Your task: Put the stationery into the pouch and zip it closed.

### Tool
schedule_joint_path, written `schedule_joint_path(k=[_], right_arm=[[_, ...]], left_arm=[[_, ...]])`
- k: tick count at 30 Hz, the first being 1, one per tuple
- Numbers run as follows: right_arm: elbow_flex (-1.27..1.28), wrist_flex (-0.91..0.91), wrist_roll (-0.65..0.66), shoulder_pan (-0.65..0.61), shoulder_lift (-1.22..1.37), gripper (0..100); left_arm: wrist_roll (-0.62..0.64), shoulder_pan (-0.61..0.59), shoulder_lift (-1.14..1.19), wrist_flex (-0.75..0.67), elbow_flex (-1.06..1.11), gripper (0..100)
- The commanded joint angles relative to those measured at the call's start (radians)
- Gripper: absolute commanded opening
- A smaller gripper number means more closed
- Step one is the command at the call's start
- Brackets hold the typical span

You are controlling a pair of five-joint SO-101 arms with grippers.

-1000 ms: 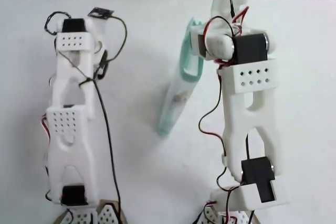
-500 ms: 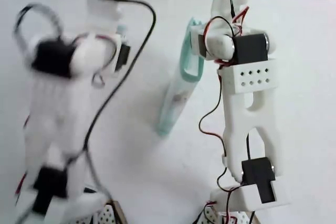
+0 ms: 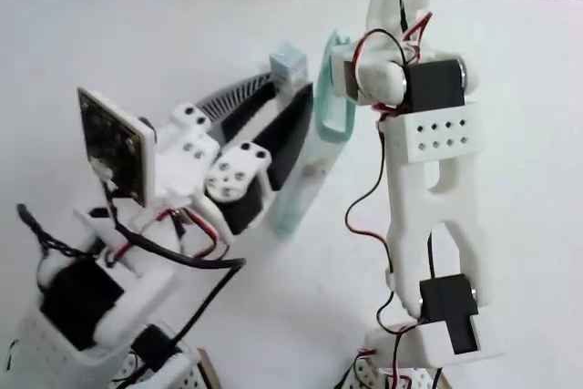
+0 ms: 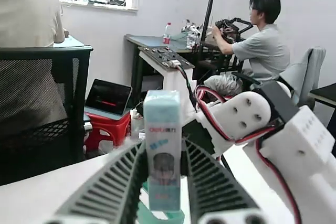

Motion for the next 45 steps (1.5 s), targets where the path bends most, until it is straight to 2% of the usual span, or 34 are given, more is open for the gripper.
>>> schedule_joint_path(k=[1,6,11,16,25,33,39,45], right_arm=[[0.015,-0.001,-0.002,-0.007,0.013,1.9],[0.014,-0.001,-0.003,-0.004,0.005,1.9],[0.012,0.001,-0.008,0.027,0.005,1.9],[0.011,0.001,-0.008,0.027,0.004,1.9],[-0.021,0.008,-0.008,0.035,0.004,1.9],[-0.097,0.067,-0.009,0.024,0.004,1.9],[-0.213,0.186,-0.043,-0.024,0.004,1.9],[-0.242,0.213,-0.048,-0.019,-0.035,1.9]], left_arm=[[0.018,0.018,-0.120,-0.235,0.250,3],[0.074,0.071,-0.173,-0.354,0.376,4],[0.075,0.070,-0.137,-0.512,0.502,6],[0.075,0.071,-0.122,-0.588,0.535,6],[0.068,0.067,-0.108,-0.603,0.620,6],[0.075,-0.030,-0.108,-0.603,0.615,6],[0.078,-0.033,-0.116,-0.601,0.592,6],[0.226,-0.070,-0.148,-0.543,0.537,6]])
